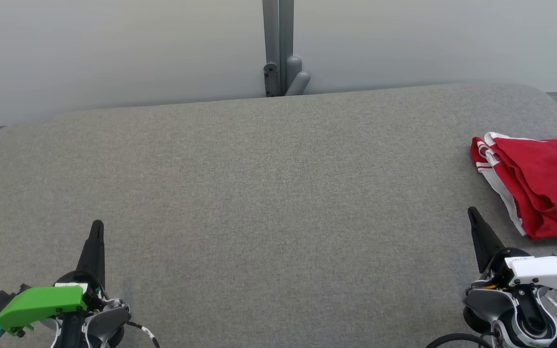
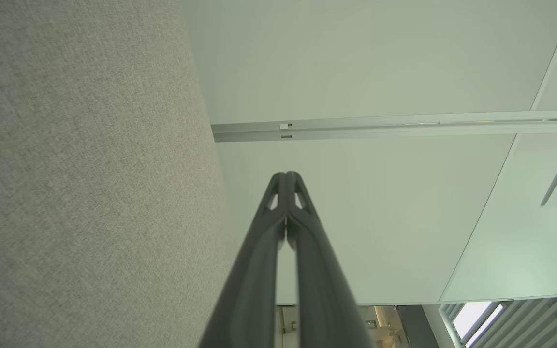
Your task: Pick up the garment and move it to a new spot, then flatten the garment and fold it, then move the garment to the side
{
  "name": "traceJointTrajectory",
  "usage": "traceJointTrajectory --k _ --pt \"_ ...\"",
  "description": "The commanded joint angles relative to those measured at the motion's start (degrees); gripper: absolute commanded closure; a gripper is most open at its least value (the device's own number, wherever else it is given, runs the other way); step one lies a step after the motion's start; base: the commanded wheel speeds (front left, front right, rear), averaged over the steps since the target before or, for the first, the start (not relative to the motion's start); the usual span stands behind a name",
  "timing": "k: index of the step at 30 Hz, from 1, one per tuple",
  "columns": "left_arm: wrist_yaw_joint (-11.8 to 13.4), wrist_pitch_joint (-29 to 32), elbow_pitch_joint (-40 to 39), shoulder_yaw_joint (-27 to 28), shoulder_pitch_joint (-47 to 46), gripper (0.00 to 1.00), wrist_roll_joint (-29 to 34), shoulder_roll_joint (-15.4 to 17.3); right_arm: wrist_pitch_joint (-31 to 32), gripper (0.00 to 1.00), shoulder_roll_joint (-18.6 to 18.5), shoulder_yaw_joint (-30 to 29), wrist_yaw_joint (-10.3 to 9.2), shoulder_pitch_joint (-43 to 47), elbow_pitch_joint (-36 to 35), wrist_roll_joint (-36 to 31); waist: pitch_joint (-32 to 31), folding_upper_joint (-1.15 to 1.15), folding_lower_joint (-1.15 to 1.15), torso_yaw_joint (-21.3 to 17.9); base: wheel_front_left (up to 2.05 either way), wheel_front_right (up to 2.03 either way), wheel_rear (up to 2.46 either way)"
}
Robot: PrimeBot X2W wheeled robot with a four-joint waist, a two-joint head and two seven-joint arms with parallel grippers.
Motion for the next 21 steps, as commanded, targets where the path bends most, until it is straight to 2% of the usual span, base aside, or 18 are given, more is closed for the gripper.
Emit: traceJointTrajectory --k 1,21 --pt "-0.19 0.21 -0.18 0.16 -0.78 1.0 0.53 0.03 0.31 1.0 -0.24 0.05 0.02 -0.54 0.07 0.35 0.0 0.0 0.0 0.0 0.0 0.0 0.0" --pt "-0.19 0.2 -0.18 0.14 -0.78 1.0 0.51 0.02 0.31 1.0 -0.24 0.05 0.02 -0.54 0.07 0.35 0.0 0.0 0.0 0.0 0.0 0.0 0.0"
